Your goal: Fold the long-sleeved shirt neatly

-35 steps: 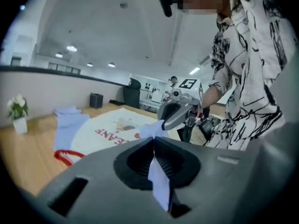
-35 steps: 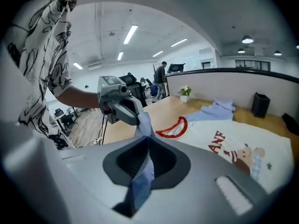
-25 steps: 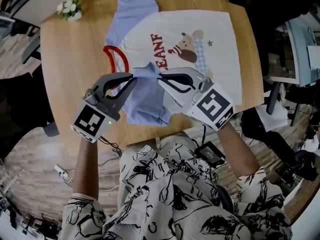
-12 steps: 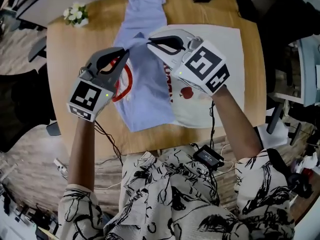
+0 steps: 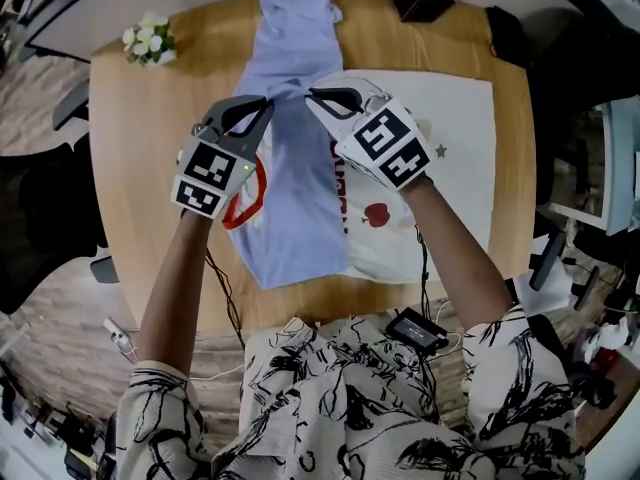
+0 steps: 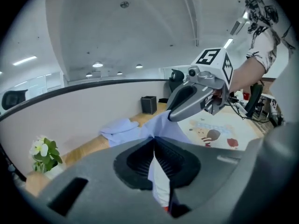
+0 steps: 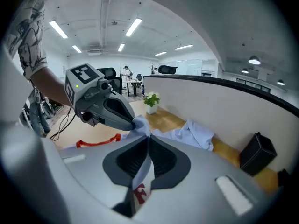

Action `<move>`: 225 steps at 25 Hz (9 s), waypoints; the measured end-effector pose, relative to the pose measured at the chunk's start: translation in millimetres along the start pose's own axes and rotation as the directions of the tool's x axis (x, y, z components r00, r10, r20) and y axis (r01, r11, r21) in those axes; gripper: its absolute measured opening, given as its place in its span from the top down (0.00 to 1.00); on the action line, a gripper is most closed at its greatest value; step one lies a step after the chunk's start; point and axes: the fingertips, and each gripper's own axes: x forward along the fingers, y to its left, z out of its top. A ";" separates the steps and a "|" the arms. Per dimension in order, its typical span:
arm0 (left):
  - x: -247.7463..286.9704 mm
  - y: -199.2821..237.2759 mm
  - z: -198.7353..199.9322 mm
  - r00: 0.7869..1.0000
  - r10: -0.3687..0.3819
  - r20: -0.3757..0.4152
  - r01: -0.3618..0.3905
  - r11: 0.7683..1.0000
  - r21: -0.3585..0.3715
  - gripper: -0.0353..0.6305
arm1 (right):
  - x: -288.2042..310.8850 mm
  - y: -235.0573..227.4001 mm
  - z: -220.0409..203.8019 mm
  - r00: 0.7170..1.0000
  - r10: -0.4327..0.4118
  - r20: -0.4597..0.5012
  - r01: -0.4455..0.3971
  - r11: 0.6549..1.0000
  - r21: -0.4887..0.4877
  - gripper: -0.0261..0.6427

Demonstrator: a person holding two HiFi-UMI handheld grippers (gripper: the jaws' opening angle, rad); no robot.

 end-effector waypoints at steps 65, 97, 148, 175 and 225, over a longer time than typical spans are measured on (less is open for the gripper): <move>120.4 117.2 -2.5 0.998 -0.021 -0.052 0.021 1.000 -0.015 0.67 | 101.7 -205.7 -23.3 0.999 0.039 -0.036 -0.027 0.960 0.278 0.94; -42.6 18.2 55.6 0.926 -0.250 0.282 0.375 0.690 -0.619 0.92 | -42.1 -61.9 82.9 0.953 0.177 0.246 -0.260 0.895 0.362 0.94; -115.5 -293.9 -190.3 0.901 -0.354 -0.250 0.077 0.698 -0.712 0.90 | -103.6 241.5 -221.1 0.943 0.070 -0.324 0.054 0.932 0.358 0.93; -221.2 -238.5 15.6 0.956 0.117 0.270 -0.064 0.978 -0.198 0.45 | -348.0 134.7 -240.0 0.818 -0.528 -0.227 0.567 0.677 0.469 0.63; 411.6 -242.4 149.4 0.904 -0.326 -0.276 0.405 0.861 0.307 0.42 | -399.3 119.1 -414.7 0.673 -0.611 -0.417 0.496 -0.045 0.867 0.48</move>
